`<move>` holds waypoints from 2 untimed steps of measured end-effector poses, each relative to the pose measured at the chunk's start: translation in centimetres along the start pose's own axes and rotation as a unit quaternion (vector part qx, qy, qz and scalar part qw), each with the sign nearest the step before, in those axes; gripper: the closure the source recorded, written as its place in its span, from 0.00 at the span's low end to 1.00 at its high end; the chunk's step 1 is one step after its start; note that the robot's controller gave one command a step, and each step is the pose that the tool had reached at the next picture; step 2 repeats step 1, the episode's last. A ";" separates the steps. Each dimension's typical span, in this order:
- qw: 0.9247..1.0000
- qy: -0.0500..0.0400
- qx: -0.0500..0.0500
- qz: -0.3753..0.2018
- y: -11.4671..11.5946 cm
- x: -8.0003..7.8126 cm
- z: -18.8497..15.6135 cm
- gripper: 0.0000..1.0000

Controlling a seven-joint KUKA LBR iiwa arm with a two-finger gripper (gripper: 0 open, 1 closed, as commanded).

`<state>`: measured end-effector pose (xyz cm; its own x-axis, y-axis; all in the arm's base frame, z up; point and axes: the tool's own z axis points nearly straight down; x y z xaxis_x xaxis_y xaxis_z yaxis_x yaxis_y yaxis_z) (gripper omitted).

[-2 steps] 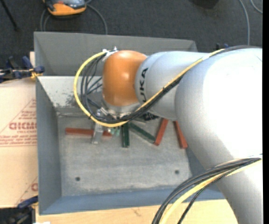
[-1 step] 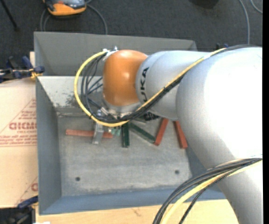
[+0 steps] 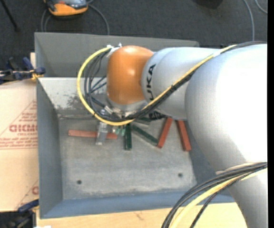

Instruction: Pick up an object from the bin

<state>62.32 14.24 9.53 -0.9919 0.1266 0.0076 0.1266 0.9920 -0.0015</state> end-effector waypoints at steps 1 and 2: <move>1.000 -0.004 -0.001 0.000 0.1 -0.2 -2.3 1.00; 1.000 -0.004 -0.001 0.000 0.1 -0.2 -2.3 1.00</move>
Offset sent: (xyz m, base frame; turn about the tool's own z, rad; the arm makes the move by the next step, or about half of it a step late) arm 0.0000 0.0001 0.0267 0.0000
